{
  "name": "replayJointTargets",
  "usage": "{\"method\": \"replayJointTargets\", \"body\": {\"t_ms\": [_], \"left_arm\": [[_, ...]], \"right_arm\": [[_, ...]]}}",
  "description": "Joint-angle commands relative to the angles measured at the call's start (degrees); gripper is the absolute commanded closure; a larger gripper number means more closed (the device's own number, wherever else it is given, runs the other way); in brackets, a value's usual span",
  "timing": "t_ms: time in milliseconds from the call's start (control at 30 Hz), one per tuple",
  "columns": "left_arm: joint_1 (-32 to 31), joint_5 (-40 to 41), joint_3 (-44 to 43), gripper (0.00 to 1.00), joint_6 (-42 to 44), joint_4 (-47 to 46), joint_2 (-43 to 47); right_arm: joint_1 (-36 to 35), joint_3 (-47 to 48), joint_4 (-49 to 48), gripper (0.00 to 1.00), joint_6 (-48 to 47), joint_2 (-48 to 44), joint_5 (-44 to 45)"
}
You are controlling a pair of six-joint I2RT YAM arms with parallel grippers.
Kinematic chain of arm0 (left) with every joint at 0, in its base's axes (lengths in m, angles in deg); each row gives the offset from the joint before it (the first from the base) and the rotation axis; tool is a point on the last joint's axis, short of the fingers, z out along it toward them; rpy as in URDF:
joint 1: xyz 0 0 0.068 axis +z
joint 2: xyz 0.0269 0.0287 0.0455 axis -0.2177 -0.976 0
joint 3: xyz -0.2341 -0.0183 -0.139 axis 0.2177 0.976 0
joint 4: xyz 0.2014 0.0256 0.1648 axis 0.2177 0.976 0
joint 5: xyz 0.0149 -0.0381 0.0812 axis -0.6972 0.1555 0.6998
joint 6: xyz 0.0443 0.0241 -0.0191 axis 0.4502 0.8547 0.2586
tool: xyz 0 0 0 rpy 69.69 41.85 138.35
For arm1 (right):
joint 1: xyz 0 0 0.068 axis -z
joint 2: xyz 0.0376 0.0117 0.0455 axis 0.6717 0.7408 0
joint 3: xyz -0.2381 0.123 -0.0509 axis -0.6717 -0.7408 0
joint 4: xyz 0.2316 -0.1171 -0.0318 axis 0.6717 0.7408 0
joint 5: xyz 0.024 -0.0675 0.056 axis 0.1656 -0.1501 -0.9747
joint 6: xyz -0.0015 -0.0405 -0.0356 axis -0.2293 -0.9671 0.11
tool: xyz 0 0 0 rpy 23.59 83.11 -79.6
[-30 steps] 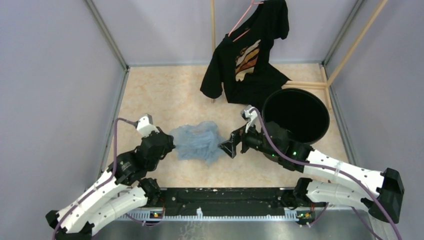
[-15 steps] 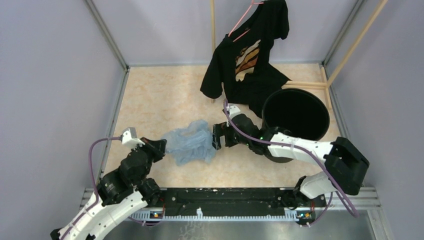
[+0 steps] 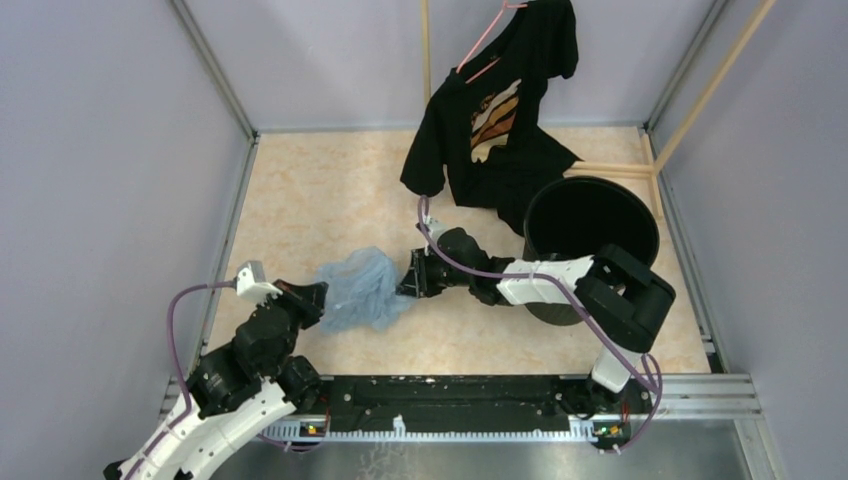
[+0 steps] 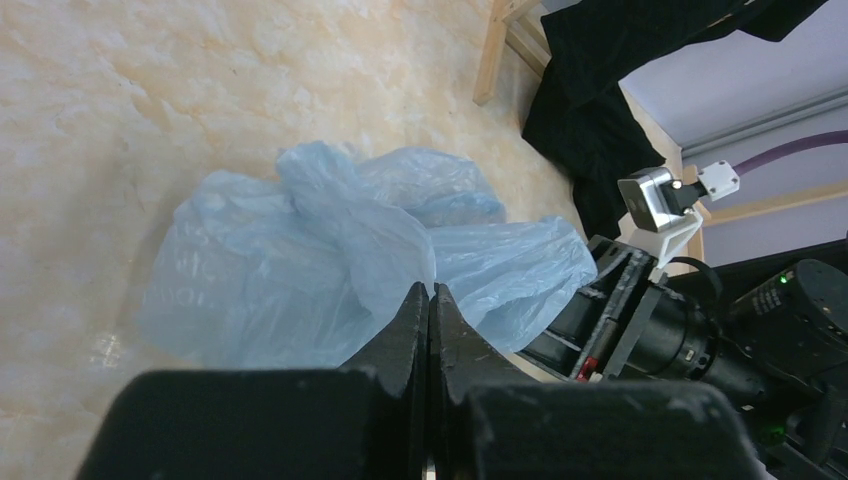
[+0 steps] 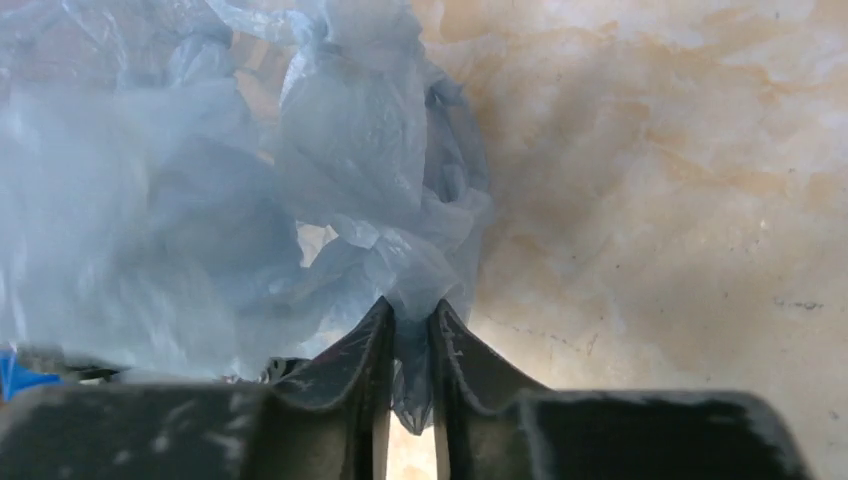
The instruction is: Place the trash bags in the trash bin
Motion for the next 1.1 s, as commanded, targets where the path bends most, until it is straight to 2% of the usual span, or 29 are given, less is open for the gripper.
{"method": "replayJointTargets", "body": {"t_ms": [0, 67, 200, 367, 500, 567, 600, 667, 733, 900, 1000, 1067], "left_arm": [[0.0, 0.0, 0.1, 1.00, 0.0, -3.7, -0.9], [0.0, -1.2, -0.1, 1.00, 0.3, -5.3, -4.2], [0.0, -4.2, -2.2, 1.00, 4.7, -10.4, -14.5], [0.0, -9.7, -5.3, 1.00, 12.6, -18.6, -30.6], [-0.1, -11.6, -7.9, 1.00, 8.6, -17.6, -46.4], [0.0, -12.2, -7.8, 1.00, 7.0, -17.1, -50.8], [0.0, -12.6, -7.1, 1.00, 6.2, -17.4, -52.2], [0.0, -13.2, -4.4, 1.00, 4.4, -17.9, -52.8], [0.0, -13.5, -0.8, 1.00, 1.8, -18.4, -51.4], [0.0, -14.9, 8.3, 1.00, -1.6, -21.4, -43.4], [0.1, -14.4, 10.7, 1.00, -2.4, -22.4, -40.2], [0.1, -13.9, 11.2, 1.00, -3.1, -22.0, -39.1]], "right_arm": [[0.3, 6.0, 0.0, 0.90, -4.8, -0.8, -0.9], [0.6, 7.4, 7.2, 1.00, -11.2, -5.1, 4.8], [0.5, 7.6, 20.8, 1.00, -24.2, -16.4, 20.0], [-1.6, 12.6, 37.1, 1.00, -37.5, -25.8, 32.1], [-7.8, 15.6, 39.6, 1.00, -43.3, -24.0, 33.0], [-8.6, 15.5, 37.6, 1.00, -39.9, -20.0, 25.9], [-8.6, 14.7, 35.6, 0.94, -35.6, -18.0, 22.0], [-8.7, 12.1, 30.2, 0.90, -28.9, -14.1, 13.8], [-8.8, 9.6, 25.2, 0.85, -23.7, -11.8, 9.3], [-8.8, 3.9, 12.3, 0.42, -18.4, -14.7, 0.0], [-8.7, 4.2, 11.1, 0.26, -17.3, -16.4, -4.0], [-8.6, 4.7, 11.1, 0.20, -16.0, -17.9, -4.9]]}}
